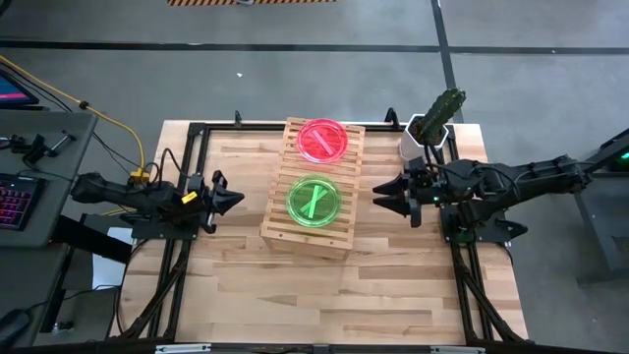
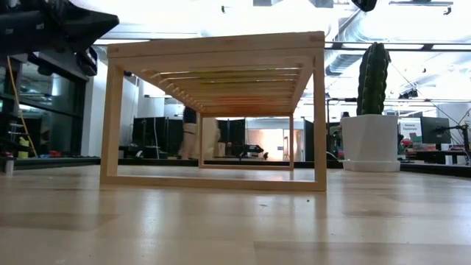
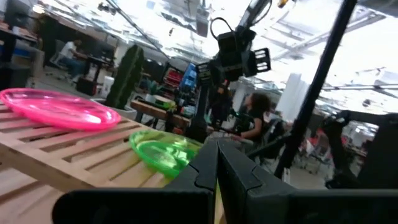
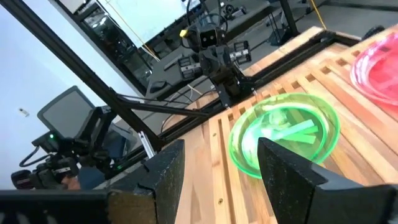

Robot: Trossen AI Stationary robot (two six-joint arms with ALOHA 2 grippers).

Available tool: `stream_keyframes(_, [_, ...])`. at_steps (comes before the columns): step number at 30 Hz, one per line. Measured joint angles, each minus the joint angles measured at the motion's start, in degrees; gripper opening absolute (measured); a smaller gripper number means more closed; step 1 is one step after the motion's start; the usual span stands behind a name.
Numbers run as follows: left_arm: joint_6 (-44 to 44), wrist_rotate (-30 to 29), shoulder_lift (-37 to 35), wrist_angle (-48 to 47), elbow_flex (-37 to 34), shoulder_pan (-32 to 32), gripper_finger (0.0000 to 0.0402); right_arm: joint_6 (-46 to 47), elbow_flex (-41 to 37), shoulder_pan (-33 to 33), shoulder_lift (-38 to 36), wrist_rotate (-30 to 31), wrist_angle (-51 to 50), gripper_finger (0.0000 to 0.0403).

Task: Place and stack plates onto a shelf
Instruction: Return to Home Position

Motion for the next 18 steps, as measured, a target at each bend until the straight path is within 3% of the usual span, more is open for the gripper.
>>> stream_keyframes(7, [-0.04,1.16,-9.3,-11.75,0.0,0.0,0.0,2.12,0.01,0.0,0.02,-1.15,-1.89,0.0185])
stream_keyframes(14, [-0.31,1.8,-9.64,-21.45,2.49,0.77,0.0,4.02,0.01,0.02,0.02,-1.66,-1.93,0.0185])
stream_keyframes(18, [-2.19,3.71,-9.56,-22.34,2.63,1.09,0.0,4.03,0.01,0.02,0.02,-1.58,-2.46,0.0185])
